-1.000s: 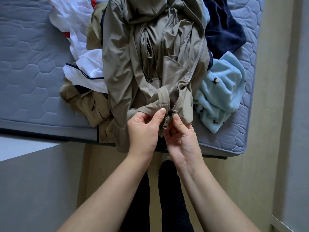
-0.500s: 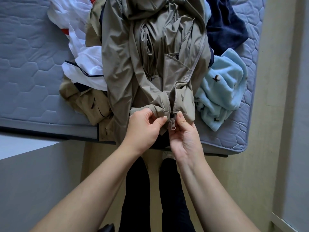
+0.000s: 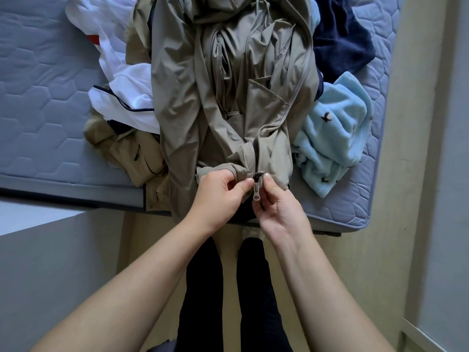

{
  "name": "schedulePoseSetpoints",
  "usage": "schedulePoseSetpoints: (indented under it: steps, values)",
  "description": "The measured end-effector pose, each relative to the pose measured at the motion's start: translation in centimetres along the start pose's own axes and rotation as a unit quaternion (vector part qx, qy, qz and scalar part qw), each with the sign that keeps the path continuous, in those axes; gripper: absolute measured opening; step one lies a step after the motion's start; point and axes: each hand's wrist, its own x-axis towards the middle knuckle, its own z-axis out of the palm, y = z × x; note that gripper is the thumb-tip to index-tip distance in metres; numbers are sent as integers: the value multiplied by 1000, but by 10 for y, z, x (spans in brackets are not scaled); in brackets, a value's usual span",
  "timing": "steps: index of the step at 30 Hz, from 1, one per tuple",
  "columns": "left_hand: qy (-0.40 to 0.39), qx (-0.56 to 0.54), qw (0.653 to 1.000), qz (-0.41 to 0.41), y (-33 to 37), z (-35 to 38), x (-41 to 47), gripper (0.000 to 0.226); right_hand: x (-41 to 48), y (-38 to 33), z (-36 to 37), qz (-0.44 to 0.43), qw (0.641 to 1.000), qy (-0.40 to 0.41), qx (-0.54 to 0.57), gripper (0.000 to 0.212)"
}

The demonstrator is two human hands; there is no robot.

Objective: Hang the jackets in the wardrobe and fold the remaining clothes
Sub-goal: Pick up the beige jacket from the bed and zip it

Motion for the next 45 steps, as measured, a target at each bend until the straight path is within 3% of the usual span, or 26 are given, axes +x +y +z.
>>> schedulePoseSetpoints:
  steps: [2,3,6,9,11,14,18,22,25,29,32,34,37,38,40,42,45]
  values:
    - [-14,13,1000,-22,-3,-1,-1,17,3,-14,-7,4,987,6,-162,8]
    - [-19,20,999,-24,-4,-2,-1,17,4,-22,-11,-16,961,8,-276,14]
    - [-21,16,1000,-9,-3,-5,0,19,4,-38,-22,-189,811,39,-552,19]
    - [-22,22,1000,4,-1,-6,2,19,-2,-47,-18,-341,712,-74,-609,20]
    - [-29,32,999,2,-2,-6,3,16,0,-48,-12,-366,654,-155,-644,24]
    - [-44,34,998,-4,-5,-6,3,19,6,-46,-1,-400,603,-163,-670,6]
    - [-25,38,999,10,-6,-10,3,22,12,-38,6,-432,575,-136,-682,3]
    - [-46,85,995,27,-15,-14,5,30,15,-48,19,-517,547,-74,-654,7]
    - [-60,116,991,-19,-35,-10,-13,35,24,-74,36,-534,549,-31,-642,11]
    - [-46,90,991,-93,-53,-9,-18,34,29,-77,45,-528,505,-40,-682,10]
    - [-47,102,985,-130,-51,-10,-9,46,30,-75,47,-525,511,-38,-680,9]
    - [-86,104,975,-176,-50,-13,-2,40,30,-76,48,-522,524,-38,-672,9]
    - [-181,225,927,-240,-39,-29,10,39,29,-74,49,-514,532,-46,-672,10]
    - [-178,316,906,-216,-32,-33,14,43,29,-74,50,-513,531,-48,-672,10]
    - [-60,434,894,-98,-17,-32,21,45,31,-74,51,-513,533,-52,-671,10]
    - [36,395,918,12,6,-22,27,43,31,-72,52,-518,532,-54,-667,9]
    - [14,373,926,61,23,-2,47,38,32,-73,57,-525,537,-61,-658,8]
